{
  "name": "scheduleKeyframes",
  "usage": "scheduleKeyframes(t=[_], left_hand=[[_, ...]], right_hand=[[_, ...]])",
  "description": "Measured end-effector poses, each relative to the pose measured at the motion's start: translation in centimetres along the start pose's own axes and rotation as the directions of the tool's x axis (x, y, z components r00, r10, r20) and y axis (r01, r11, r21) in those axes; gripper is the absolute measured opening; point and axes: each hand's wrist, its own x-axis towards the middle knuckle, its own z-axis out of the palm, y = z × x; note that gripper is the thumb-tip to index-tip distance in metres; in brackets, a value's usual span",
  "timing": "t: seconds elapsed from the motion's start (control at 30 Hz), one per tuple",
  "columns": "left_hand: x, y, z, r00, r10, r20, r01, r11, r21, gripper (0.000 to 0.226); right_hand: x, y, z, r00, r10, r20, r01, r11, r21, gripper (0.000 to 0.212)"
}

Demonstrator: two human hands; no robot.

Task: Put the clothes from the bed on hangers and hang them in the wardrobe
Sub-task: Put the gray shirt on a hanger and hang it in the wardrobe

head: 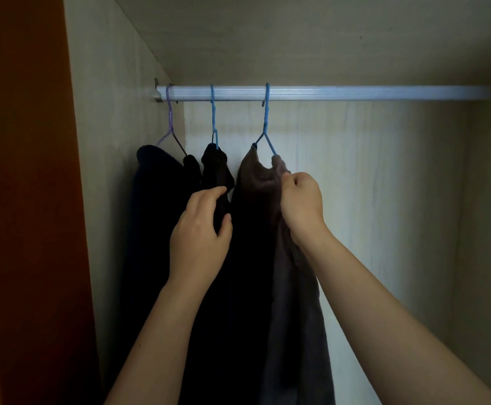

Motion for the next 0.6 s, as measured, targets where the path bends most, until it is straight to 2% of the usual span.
scheduleKeyframes(t=[0.3,0.43,0.53,0.6], left_hand=[[0.0,0.2,0.4,1.0,0.023,-0.011,-0.023,1.0,0.008,0.042],[-0.3,0.1,0.0,1.0,0.005,0.009,-0.005,1.0,0.028,0.046],[-1.3,0.3,-0.2,1.0,-0.003,0.016,0.001,0.993,0.115,0.051],[-2.5,0.7,-0.1,0.999,0.048,-0.016,-0.044,0.977,0.207,0.05]], right_hand=[[-0.2,0.4,0.6,0.997,-0.051,0.062,0.054,0.997,-0.05,0.035],[-0.4,0.5,0.4,0.992,-0.088,0.093,0.096,0.992,-0.084,0.021],[-1.4,1.3,-0.5,0.975,-0.187,0.116,0.202,0.97,-0.132,0.008],[-2.6,2.5,-1.4,0.964,-0.233,0.126,0.253,0.95,-0.183,0.003]])
